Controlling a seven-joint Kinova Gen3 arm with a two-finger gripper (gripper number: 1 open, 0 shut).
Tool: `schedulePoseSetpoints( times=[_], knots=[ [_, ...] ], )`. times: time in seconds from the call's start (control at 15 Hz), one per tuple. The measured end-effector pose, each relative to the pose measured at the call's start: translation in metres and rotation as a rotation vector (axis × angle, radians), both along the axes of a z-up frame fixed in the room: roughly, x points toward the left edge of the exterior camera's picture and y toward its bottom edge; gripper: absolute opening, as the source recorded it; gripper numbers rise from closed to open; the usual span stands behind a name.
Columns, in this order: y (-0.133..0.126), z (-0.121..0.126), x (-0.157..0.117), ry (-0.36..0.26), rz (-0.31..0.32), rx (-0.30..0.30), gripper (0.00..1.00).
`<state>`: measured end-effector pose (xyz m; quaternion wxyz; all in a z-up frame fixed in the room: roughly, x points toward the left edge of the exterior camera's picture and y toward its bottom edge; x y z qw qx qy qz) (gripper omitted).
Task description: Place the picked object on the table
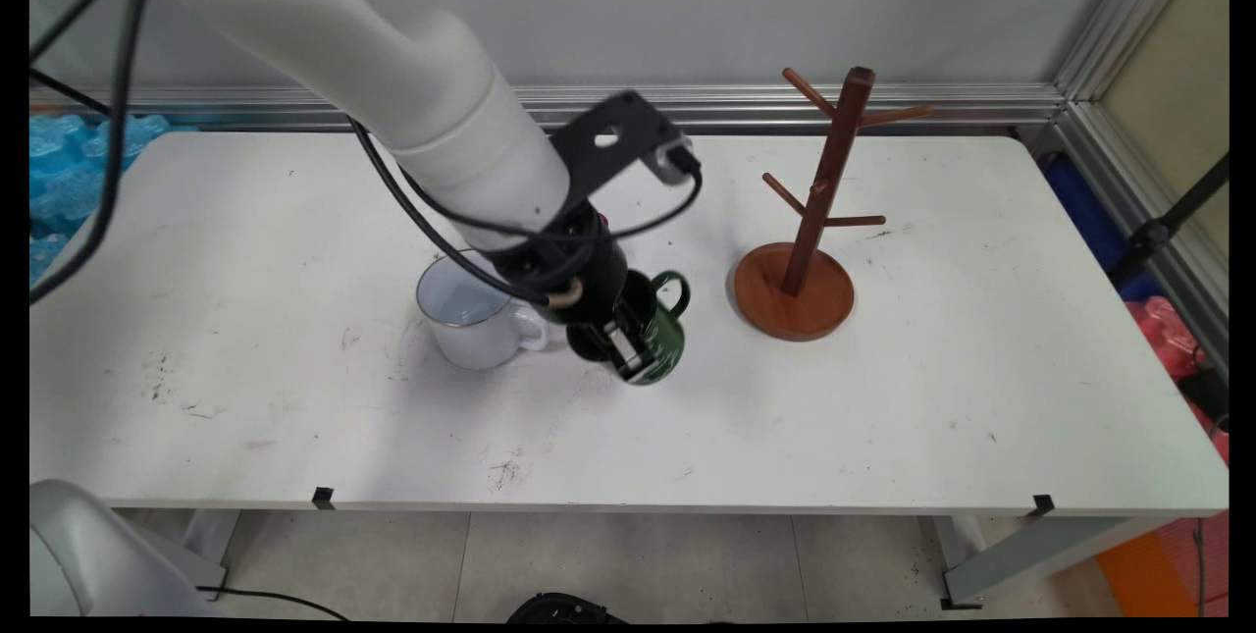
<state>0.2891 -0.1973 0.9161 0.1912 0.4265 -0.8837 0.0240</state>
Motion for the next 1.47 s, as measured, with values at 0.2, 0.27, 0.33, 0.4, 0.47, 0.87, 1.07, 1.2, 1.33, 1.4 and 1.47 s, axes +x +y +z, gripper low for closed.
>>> schedulePoseSetpoints(
  times=[0.2, 0.27, 0.33, 0.4, 0.47, 0.87, 1.07, 1.2, 1.33, 1.4, 1.47],
  knots=[
    [0.001, -0.016, -0.007, -0.051, -0.005, 0.044, 0.0],
    [0.001, -0.021, -0.008, -0.065, -0.006, 0.056, 0.0],
    [0.002, -0.026, -0.009, -0.082, -0.007, 0.069, 0.0],
    [0.002, -0.031, -0.01, -0.098, -0.007, 0.083, 0.0],
    [0.002, -0.033, -0.01, -0.107, -0.007, 0.09, 0.0],
    [0.005, -0.054, -0.007, -0.181, -0.008, 0.146, 0.0],
    [0.004, -0.063, -0.005, -0.216, -0.011, 0.167, 0.0],
    [0.004, -0.068, -0.003, -0.236, -0.011, 0.179, 0.0],
    [0.003, -0.072, -0.001, -0.256, -0.01, 0.191, 0.0],
    [0.002, -0.074, -0.001, -0.264, -0.009, 0.195, 0.0],
    [0.002, -0.076, 0.0, -0.269, -0.008, 0.198, 0.0]
  ],
)
